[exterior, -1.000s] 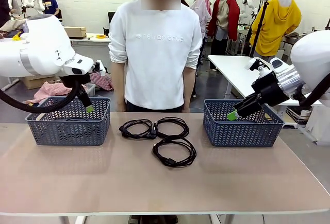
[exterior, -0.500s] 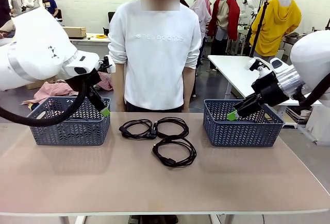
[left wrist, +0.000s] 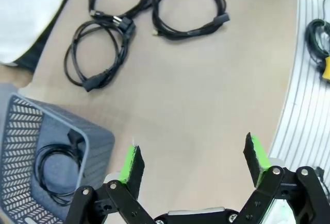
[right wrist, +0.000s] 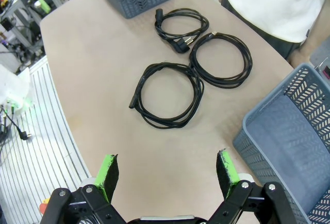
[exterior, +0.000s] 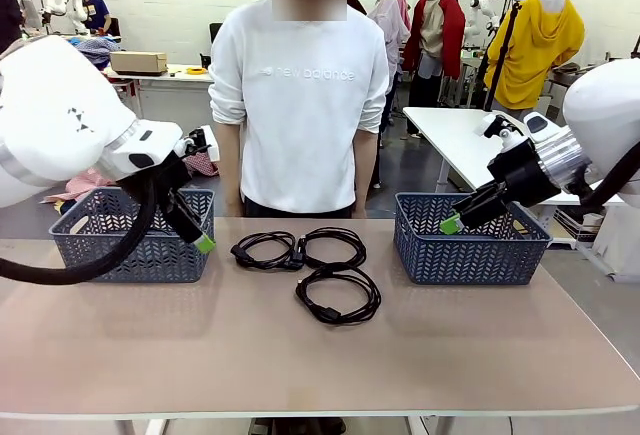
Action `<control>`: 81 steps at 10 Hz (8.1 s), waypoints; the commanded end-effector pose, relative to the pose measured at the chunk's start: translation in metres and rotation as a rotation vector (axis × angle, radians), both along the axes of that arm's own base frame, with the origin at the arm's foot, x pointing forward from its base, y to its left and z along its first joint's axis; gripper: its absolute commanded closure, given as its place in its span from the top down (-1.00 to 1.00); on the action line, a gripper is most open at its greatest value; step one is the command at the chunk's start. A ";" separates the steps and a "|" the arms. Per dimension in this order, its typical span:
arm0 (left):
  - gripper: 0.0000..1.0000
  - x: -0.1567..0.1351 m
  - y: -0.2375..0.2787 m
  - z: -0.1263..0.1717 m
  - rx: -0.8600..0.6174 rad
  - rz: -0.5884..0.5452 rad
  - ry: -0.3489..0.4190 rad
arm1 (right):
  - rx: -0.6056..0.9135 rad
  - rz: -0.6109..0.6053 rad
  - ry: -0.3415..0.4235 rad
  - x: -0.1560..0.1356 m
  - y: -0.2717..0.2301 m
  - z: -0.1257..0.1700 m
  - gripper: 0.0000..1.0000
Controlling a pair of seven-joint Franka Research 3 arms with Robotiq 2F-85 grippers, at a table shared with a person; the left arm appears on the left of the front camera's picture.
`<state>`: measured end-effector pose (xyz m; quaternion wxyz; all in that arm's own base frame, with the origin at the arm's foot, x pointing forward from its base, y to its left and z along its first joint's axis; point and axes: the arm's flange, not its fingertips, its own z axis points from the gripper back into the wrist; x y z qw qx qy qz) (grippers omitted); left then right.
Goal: Organize the cables according to human instructions.
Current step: Pick up a bundle of cables and place it in the basket indicated by the human.
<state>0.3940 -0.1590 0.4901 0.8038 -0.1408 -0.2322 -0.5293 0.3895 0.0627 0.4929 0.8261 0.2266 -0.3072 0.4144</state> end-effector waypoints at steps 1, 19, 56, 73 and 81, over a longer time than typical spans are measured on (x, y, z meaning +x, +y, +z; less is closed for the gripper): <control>1.00 -0.015 0.005 -0.008 -0.068 -0.043 0.011 | 0.019 0.020 -0.022 0.003 0.000 0.000 1.00; 1.00 -0.014 -0.001 -0.006 -0.025 -0.017 0.018 | 0.019 0.020 -0.022 0.003 0.000 0.000 1.00; 1.00 0.195 -0.142 -0.095 0.484 -0.448 0.014 | 0.019 0.020 -0.022 0.003 0.000 0.000 1.00; 1.00 0.231 -0.155 -0.172 0.571 -0.422 0.077 | 0.019 0.020 -0.022 0.003 0.000 0.000 1.00; -0.23 0.232 -0.155 -0.169 0.548 -0.436 0.091 | 0.019 0.020 -0.022 0.003 0.000 0.000 1.00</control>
